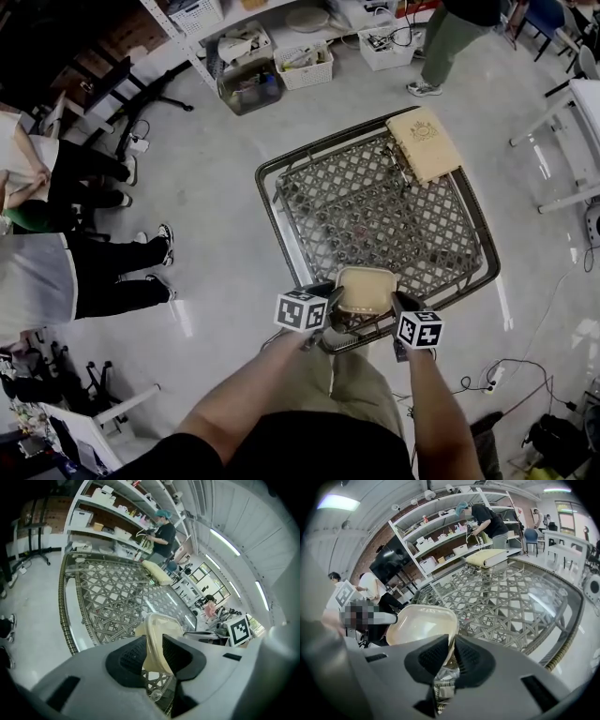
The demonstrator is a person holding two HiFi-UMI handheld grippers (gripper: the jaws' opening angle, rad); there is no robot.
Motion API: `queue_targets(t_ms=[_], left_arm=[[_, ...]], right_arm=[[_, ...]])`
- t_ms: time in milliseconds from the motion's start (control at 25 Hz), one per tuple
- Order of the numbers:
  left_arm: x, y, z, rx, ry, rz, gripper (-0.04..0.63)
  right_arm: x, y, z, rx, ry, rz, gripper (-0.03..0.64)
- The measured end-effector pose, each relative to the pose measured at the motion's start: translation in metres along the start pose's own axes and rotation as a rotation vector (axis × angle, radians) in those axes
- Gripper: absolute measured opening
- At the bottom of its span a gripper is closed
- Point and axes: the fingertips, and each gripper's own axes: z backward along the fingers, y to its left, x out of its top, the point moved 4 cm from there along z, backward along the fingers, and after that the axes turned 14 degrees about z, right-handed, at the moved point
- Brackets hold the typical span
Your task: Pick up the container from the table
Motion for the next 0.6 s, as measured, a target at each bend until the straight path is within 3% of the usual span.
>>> queue_targets(t_ms=[200,480,600], left_arm=[[-0.0002,0.0014,0.0002,-0.003,-0.004,0.022,0.092],[0.0005,0.0003,0.0027,-0.071,-0.005,0.075,0.086],[-0.002,0.0041,0.0036,-0.059,0.008,0.079,0.083]], right_arm=[[-0.0006,0.0001,-0.001,0.001,0.001,-0.002,0.04],[-0.0002,-0.0015,-0.0002,-0.001,0.008,0.009,0.04],[0.0005,0.0,-0.0007,0.0,0.009,0.022,0.04]])
